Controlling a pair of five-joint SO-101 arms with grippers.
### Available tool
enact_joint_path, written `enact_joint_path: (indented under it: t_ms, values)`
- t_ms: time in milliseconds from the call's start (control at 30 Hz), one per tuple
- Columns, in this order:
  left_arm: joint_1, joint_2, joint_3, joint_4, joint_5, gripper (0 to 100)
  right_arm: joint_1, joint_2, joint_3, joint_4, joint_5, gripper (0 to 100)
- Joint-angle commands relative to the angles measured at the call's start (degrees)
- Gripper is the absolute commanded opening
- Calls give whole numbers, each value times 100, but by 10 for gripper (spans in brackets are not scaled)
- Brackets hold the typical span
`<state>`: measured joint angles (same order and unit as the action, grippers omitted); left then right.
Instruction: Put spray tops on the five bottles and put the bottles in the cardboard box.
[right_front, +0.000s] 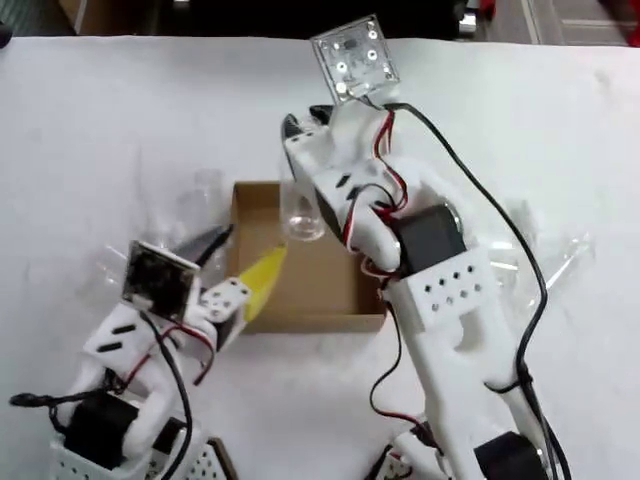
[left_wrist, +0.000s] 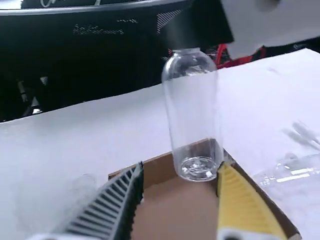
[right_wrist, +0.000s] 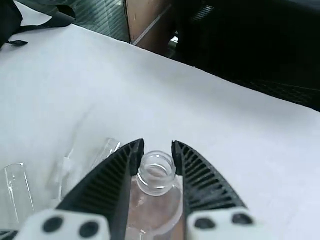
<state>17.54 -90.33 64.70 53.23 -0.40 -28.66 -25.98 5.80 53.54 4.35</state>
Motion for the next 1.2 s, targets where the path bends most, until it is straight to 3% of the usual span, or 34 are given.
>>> enact_joint_path:
  t_ms: [0, 167, 367, 600, 700, 933, 1167]
  values:
    - [-620, -13, -369, -114, 26, 226, 84, -31, -334, -180, 70, 16]
    - [-2158, -13, -114, -853, 211, 221, 48, 101, 132, -505, -114, 16]
    - [-3547, -13, 677, -2022, 1829, 221, 31, 4, 1477, -1938, -246, 16]
    - [-3468, 13, 791, -2084, 1855, 221, -330, 57, 3279, -4347, -167, 16]
    - [-3301, 22, 791, -2057, 1635, 221, -382, 66, 3771, -5095, 193, 16]
    - [-3248, 22, 791, -2057, 1582, 221, -426, 1042, 3886, -6035, 404, 16]
    - [-3240, 22, 800, -2040, 1582, 221, -426, 1921, 3314, -6132, 404, 16]
